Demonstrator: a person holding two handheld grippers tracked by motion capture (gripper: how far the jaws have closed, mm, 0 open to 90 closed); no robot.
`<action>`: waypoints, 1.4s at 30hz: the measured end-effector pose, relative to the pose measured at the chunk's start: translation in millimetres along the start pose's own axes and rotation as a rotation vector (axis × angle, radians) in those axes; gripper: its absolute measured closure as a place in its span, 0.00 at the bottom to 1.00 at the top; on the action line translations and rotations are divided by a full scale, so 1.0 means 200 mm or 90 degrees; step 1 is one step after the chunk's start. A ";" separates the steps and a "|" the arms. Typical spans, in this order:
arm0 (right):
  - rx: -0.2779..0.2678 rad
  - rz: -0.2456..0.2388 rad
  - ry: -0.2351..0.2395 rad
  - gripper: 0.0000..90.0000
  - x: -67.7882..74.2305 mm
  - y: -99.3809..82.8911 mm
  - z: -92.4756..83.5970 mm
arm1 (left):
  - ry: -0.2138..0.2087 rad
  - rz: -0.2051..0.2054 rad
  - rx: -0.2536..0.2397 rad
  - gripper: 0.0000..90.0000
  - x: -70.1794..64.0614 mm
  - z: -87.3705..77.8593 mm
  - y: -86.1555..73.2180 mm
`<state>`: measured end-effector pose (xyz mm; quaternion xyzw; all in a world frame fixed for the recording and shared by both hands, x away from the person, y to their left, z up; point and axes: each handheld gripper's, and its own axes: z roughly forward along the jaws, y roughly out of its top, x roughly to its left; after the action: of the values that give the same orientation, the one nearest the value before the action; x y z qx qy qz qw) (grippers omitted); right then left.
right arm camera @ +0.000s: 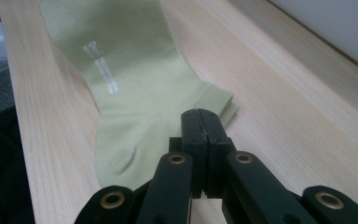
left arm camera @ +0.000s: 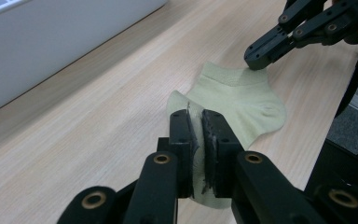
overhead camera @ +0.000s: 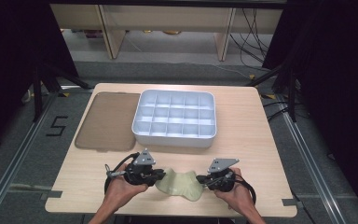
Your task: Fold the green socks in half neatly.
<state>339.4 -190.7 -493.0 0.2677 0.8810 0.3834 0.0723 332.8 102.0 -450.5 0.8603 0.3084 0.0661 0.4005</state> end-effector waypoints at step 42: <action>-0.034 0.047 -0.003 0.96 -0.08 -0.04 -0.08 | -0.068 0.059 0.043 0.74 -0.20 0.38 0.17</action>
<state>344.0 -213.4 -488.3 0.2990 0.8596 0.4088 0.0675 344.6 12.4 -471.9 0.8891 0.2485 0.0283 0.3833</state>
